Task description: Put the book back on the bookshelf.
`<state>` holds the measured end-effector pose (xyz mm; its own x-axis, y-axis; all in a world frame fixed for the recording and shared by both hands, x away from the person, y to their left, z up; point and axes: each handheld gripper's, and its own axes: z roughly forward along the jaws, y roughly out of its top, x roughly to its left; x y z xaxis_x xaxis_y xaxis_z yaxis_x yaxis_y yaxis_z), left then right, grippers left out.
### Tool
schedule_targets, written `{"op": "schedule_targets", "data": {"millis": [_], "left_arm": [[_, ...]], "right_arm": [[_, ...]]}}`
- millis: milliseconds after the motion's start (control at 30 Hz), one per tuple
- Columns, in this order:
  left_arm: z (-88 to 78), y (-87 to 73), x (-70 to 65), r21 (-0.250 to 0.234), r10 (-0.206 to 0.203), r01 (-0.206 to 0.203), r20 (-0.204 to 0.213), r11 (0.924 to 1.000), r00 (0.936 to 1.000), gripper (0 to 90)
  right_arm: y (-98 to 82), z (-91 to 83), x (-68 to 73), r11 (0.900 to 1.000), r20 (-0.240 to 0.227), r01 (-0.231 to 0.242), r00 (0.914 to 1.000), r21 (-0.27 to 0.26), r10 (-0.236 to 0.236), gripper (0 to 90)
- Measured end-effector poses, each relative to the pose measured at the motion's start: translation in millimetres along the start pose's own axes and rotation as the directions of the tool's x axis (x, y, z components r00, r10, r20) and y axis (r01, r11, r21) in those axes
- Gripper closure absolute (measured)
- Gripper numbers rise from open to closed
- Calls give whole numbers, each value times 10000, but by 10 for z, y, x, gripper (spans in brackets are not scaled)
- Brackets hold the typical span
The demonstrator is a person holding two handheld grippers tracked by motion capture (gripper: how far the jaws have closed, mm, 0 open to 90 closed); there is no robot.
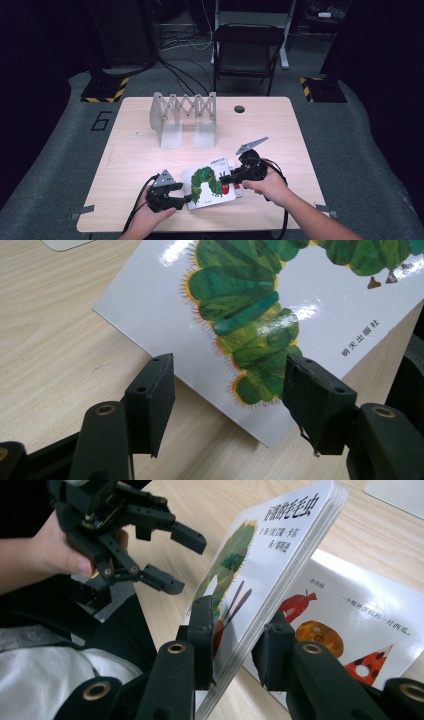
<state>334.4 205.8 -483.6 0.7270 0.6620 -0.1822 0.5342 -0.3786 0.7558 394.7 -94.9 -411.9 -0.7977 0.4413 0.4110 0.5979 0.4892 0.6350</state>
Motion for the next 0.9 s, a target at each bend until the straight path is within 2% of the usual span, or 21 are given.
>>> {"op": "schedule_targets", "data": {"millis": [100, 133, 267, 400, 500, 600, 700, 733, 833, 900], "left_arm": [[9, 3, -5, 25, -105, 105, -17, 9999, 9999, 373], [15, 4, 13, 175, 115, -115, 11, 9998, 9999, 372], [47, -8, 6, 216, 116, -117, 59, 9997, 9999, 369], [53, 6, 8, 91, -83, 81, 167, 9999, 9998, 369], [42, 21, 23, 125, 13, -15, 99, 9999, 10000, 369], [30, 30, 52, 87, -121, 120, 100, 9999, 9999, 369], [11, 37, 89, 157, -34, 33, 66, 9999, 10000, 369], [17, 34, 90, 21, -191, 191, 12, 9998, 9998, 367], [17, 37, 103, 84, -248, 248, 13, 9997, 9997, 354], [28, 35, 120, 158, -238, 238, 16, 9996, 9997, 349]], "right_arm": [[-5, -8, -3, 9997, -107, 242, 9997, 59, -241, 729], [-8, -20, -14, 9983, -266, 562, 9981, 167, -557, 730], [-31, -36, -29, 9962, -462, 826, 9956, 288, -812, 734], [-49, -46, -50, 9962, -618, 794, 9951, 348, -771, 736], [-55, -55, -62, 9962, -780, 719, 9946, 494, -680, 741], [-61, -54, -82, 9954, -862, 825, 9932, 482, -781, 743], [-65, -58, -95, 9947, -939, 865, 9923, 553, -810, 743], [-67, -59, -100, 9943, -974, 908, 9916, 552, -851, 743], [-74, -56, -113, 9928, -1023, 1071, 9896, 541, -1012, 753], [-82, -63, -113, 9900, -1029, 1215, 9882, 719, -1138, 766]]}}
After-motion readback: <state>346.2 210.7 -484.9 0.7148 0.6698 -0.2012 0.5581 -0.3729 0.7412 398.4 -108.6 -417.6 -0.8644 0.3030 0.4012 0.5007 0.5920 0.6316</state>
